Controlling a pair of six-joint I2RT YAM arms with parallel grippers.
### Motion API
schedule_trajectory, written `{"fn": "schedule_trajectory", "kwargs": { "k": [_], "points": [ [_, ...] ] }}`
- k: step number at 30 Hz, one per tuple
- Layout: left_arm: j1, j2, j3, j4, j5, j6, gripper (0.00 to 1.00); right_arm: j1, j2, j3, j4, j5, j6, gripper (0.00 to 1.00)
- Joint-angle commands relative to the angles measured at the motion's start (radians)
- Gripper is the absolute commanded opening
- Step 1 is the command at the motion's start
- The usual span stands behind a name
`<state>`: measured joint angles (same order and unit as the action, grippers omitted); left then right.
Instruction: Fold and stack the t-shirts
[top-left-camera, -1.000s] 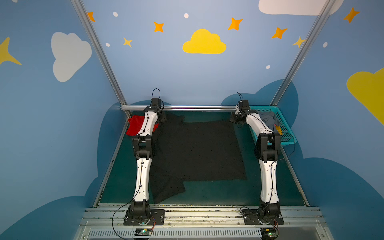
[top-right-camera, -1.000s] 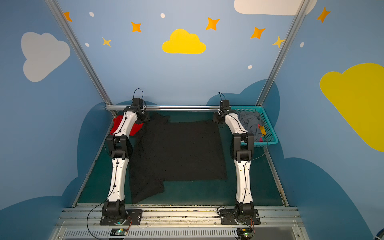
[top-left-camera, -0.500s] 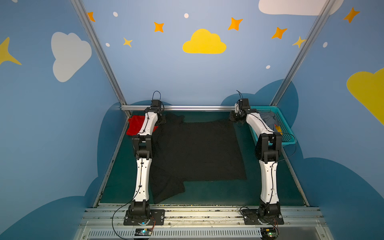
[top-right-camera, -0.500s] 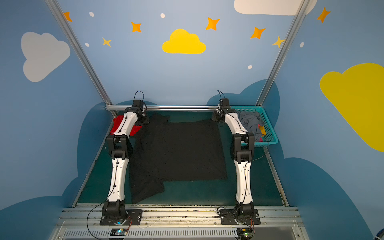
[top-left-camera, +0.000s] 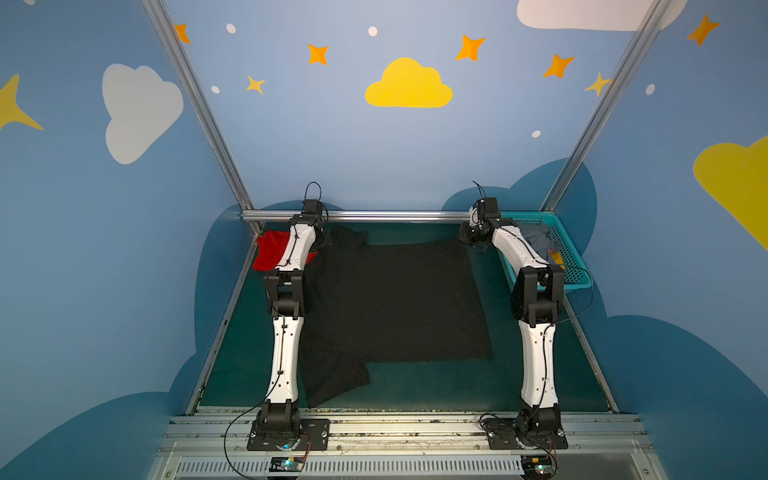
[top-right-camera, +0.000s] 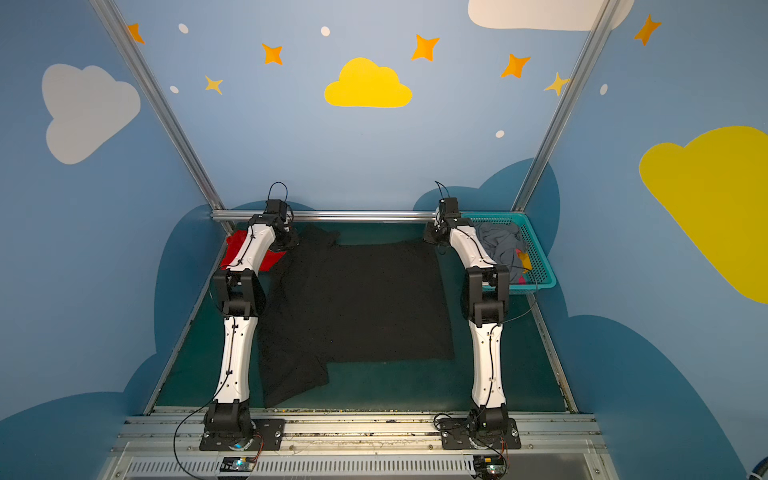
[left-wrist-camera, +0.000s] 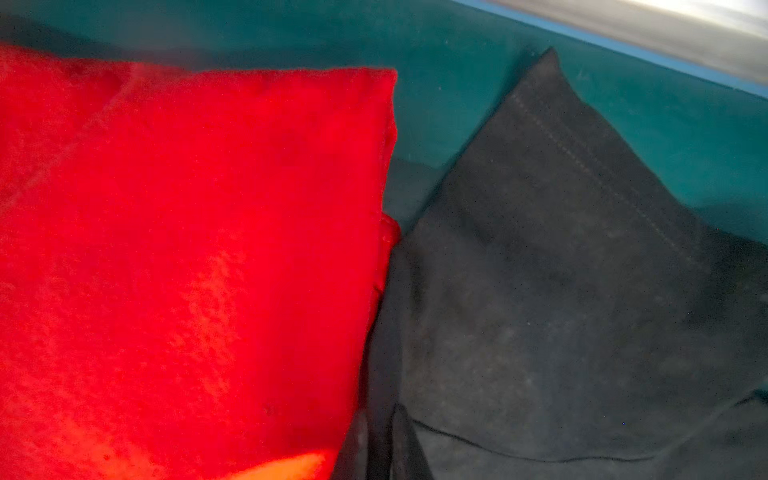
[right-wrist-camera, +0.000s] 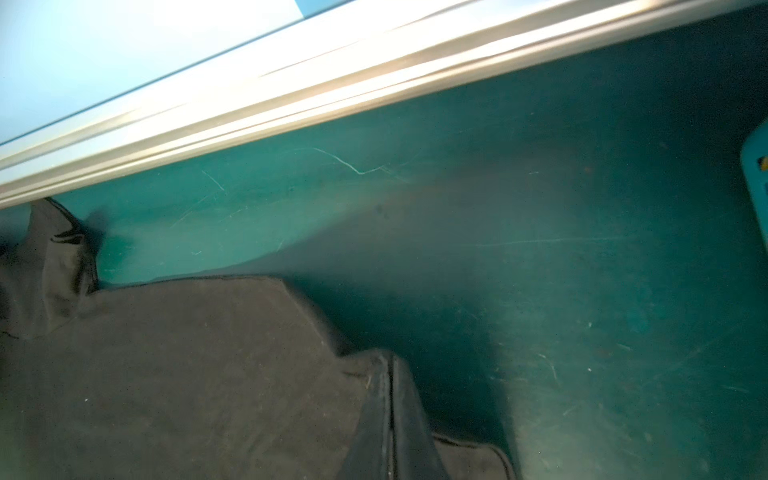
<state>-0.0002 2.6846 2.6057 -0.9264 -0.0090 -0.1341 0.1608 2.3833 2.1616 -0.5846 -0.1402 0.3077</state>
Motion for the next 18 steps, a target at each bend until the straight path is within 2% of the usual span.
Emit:
{"fn": "schedule_trajectory", "kwargs": {
  "k": [1,8,18],
  "points": [
    [0.003,-0.026,-0.007,-0.019,0.005,-0.001,0.07,0.003,-0.066,-0.014,0.002,-0.013,-0.016,0.0],
    [0.003,-0.065,-0.022,-0.051,0.001,0.027,0.05,0.002,-0.095,-0.049,0.001,-0.037,-0.036,0.0],
    [0.005,-0.24,-0.306,0.088,-0.046,0.031,0.05,-0.001,-0.193,-0.19,0.021,-0.024,-0.051,0.0]
  ]
}}
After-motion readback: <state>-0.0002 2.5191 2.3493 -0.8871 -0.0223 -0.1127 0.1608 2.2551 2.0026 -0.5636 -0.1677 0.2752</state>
